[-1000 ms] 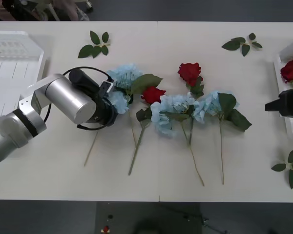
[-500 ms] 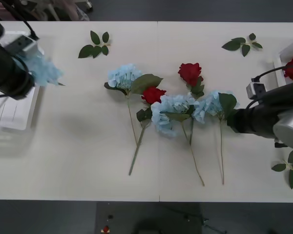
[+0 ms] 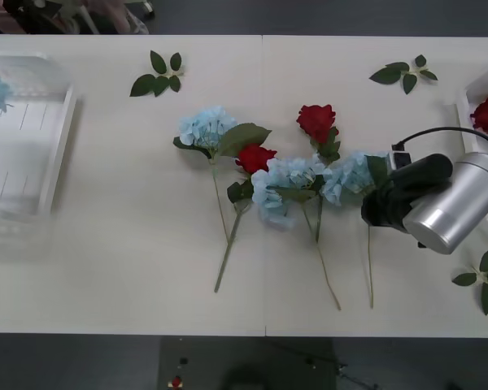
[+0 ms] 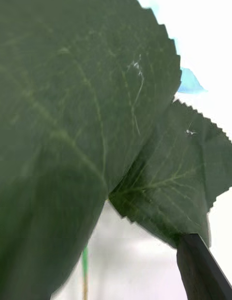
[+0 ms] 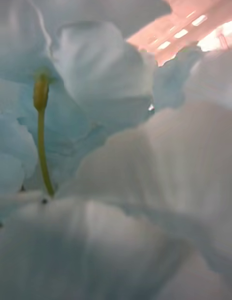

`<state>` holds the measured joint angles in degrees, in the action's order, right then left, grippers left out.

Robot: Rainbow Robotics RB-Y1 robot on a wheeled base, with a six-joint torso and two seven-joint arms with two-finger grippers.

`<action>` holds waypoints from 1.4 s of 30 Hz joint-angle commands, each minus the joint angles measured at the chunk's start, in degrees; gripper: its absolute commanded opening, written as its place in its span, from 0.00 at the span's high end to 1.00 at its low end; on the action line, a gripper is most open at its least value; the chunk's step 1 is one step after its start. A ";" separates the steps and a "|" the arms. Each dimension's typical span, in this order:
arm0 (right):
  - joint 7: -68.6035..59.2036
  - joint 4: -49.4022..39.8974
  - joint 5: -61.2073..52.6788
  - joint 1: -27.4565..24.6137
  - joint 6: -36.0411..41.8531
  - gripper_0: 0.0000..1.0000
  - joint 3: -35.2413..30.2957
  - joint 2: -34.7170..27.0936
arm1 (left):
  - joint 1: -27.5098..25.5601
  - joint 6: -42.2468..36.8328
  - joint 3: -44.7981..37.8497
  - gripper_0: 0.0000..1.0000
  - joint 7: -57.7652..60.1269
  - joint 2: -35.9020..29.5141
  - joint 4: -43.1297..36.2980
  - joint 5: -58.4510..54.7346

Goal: Put the red flowers into the right box and the blue flowers into the left box

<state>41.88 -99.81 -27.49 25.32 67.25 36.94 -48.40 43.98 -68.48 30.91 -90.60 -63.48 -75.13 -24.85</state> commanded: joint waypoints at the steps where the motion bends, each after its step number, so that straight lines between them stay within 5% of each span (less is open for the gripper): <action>1: -1.63 2.95 0.77 3.25 -1.78 0.29 3.14 -0.29 | -0.21 7.48 -0.41 0.98 2.00 1.70 8.33 2.79; 4: -1.63 5.68 1.56 3.95 -3.45 0.29 4.54 0.67 | -0.30 12.06 1.08 0.67 2.00 1.43 11.15 3.31; 6: -1.63 7.17 1.83 4.30 -4.15 0.29 5.25 1.11 | -0.30 13.64 1.17 0.38 1.92 1.26 12.29 3.14; 9: -1.36 8.75 2.27 5.44 -4.41 0.33 6.57 1.46 | -0.30 15.92 1.17 0.17 1.57 0.91 12.99 1.91; 12: -1.28 9.72 2.27 5.79 -4.32 0.59 6.74 1.82 | -0.30 16.36 1.17 0.08 1.04 0.03 11.85 -2.22; 13: -1.10 10.16 2.27 5.97 -4.24 0.77 6.74 1.90 | -0.30 16.36 1.17 0.03 0.77 -1.03 10.71 -4.51; 16: -0.92 10.60 2.27 6.41 -4.24 1.00 6.74 1.82 | -0.83 16.27 1.17 0.00 -0.81 -3.58 7.37 -10.66; 21: 0.31 10.60 -2.39 8.69 -5.82 1.00 6.21 -0.65 | -3.20 14.25 -1.90 0.00 -4.85 -11.49 -7.22 -38.43; 25: 3.91 9.98 -10.30 10.01 -9.33 1.00 3.31 -4.07 | -3.38 7.66 -6.47 0.00 -0.28 -8.85 -12.32 -53.73; 35: 30.72 7.96 -35.44 10.10 -12.06 1.00 -13.03 -7.24 | -4.08 6.34 -2.52 0.00 25.65 9.87 -16.45 -44.76; 42: 42.49 0.05 -44.93 10.10 -19.53 1.00 -14.97 -4.42 | -0.30 9.95 6.45 0.00 31.89 19.63 -11.88 -36.76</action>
<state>78.89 -96.26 -69.96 34.47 50.56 21.29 -54.55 40.36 -59.72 35.35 -63.47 -45.51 -88.43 -63.61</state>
